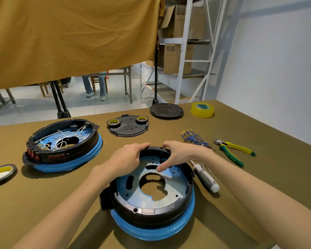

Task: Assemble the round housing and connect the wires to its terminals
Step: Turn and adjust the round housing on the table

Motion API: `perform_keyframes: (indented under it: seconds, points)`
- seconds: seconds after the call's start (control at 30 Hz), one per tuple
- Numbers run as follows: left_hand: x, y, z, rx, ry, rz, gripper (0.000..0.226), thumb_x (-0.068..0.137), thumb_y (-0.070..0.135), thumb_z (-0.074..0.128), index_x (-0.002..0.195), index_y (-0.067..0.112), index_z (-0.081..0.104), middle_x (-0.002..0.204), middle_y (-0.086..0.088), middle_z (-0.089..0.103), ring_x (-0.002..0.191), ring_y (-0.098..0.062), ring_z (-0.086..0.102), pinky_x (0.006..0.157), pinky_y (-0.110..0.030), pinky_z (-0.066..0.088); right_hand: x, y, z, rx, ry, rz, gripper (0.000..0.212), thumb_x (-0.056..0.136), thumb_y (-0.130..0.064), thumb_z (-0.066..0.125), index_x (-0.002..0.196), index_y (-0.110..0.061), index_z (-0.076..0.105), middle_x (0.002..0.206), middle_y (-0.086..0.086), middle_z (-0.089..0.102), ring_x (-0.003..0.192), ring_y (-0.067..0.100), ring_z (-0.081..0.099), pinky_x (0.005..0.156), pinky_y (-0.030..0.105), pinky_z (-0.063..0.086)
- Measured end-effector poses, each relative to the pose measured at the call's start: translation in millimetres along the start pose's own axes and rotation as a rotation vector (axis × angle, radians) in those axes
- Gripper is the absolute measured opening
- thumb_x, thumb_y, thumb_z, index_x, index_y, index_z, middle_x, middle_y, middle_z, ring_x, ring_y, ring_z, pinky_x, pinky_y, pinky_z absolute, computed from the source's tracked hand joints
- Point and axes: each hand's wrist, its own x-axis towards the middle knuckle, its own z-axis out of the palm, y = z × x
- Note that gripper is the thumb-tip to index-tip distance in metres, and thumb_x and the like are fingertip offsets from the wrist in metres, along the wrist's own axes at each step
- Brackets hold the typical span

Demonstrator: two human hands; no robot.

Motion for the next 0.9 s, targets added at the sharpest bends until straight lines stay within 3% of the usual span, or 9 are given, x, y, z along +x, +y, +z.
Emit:
perform_keyframes:
  seconds: [0.1,0.17,0.27,0.43,0.5,0.6,0.7,0.8,0.9]
  points:
    - [-10.5,-2.5,-3.6,-0.200,0.072,-0.059,0.047,0.111,0.023,0.038,0.158,0.023,0.037,0.155,-0.002,0.049,0.138,-0.018,0.047,0.112,-0.030,0.038,11.5,7.2,15.8,0.079,0.026,-0.015,0.063,0.074,-0.045,0.089,0.121,-0.029,0.051,0.121,-0.004,0.061,0.109,0.020,0.059,0.081,0.031,0.049]
    - [-25.9,-11.7,-6.6,-0.356,0.104,-0.190,0.051,0.109,0.039,0.039,0.156,0.018,0.036,0.152,-0.003,0.050,0.128,-0.016,0.052,0.104,-0.030,0.041,14.2,11.7,20.8,0.119,0.050,-0.016,0.063,0.071,-0.046,0.091,0.118,-0.029,0.053,0.116,-0.006,0.061,0.106,0.019,0.060,0.076,0.030,0.048]
    - [-58.0,-26.9,-5.8,-0.487,-0.022,-0.435,0.059,0.104,0.056,0.044,0.150,0.020,0.039,0.138,0.000,0.056,0.112,-0.013,0.056,0.088,-0.029,0.045,15.9,12.3,23.7,0.145,0.087,0.018,0.072,0.067,-0.049,0.093,0.124,-0.025,0.056,0.117,-0.004,0.063,0.105,0.020,0.060,0.079,0.035,0.051]
    - [-72.5,-26.5,0.0,-0.438,-0.012,-0.317,0.030,0.106,0.037,0.050,0.134,0.026,0.053,0.116,0.008,0.065,0.102,-0.008,0.064,0.077,-0.024,0.054,8.1,4.9,24.2,0.105,0.116,0.126,0.085,0.067,-0.051,0.091,0.134,-0.017,0.050,0.129,0.004,0.060,0.109,0.025,0.059,0.082,0.037,0.051]
    - [-62.8,-24.5,-7.0,-0.376,-0.027,-0.235,0.019,0.107,0.024,0.049,0.123,0.028,0.059,0.107,0.005,0.070,0.094,-0.008,0.068,0.074,-0.025,0.059,-1.5,7.9,26.6,0.058,0.127,0.166,0.089,0.068,-0.058,0.088,0.134,-0.014,0.047,0.120,0.002,0.059,0.101,0.021,0.059,0.074,0.033,0.049]
    - [-41.4,-23.7,-24.7,-0.286,-0.127,-0.112,0.026,0.106,0.014,0.048,0.124,0.024,0.063,0.110,0.001,0.072,0.097,-0.011,0.070,0.081,-0.030,0.062,-19.2,14.0,34.4,-0.025,0.139,0.220,0.083,0.068,-0.073,0.080,0.118,-0.014,0.048,0.096,-0.002,0.057,0.078,0.012,0.055,0.057,0.027,0.041]
    - [-20.7,-15.7,-36.8,-0.190,-0.214,-0.021,0.031,0.105,0.012,0.051,0.133,0.018,0.062,0.121,-0.005,0.070,0.107,-0.017,0.068,0.092,-0.037,0.059,-33.4,19.2,27.6,-0.016,0.075,0.260,0.097,0.070,-0.082,0.071,0.132,-0.014,0.040,0.103,-0.001,0.057,0.083,0.013,0.061,0.058,0.030,0.052]
    - [-7.6,-7.7,-36.8,-0.043,-0.217,-0.005,0.052,0.104,0.021,0.058,0.153,0.019,0.043,0.150,-0.003,0.053,0.134,-0.019,0.053,0.114,-0.037,0.043,-38.6,26.0,11.0,0.179,0.085,0.251,0.085,0.086,-0.076,0.059,0.131,-0.004,0.050,0.121,0.016,0.065,0.093,0.024,0.070,0.058,0.032,0.064]
    - [-8.9,-2.6,-32.2,0.049,-0.089,-0.032,0.068,0.102,0.020,0.062,0.160,0.022,0.028,0.161,-0.002,0.040,0.147,-0.021,0.038,0.119,-0.036,0.035,-38.8,29.6,6.7,0.271,0.137,0.221,0.061,0.100,-0.061,0.050,0.125,-0.007,0.061,0.111,0.011,0.068,0.089,0.022,0.072,0.059,0.032,0.064]
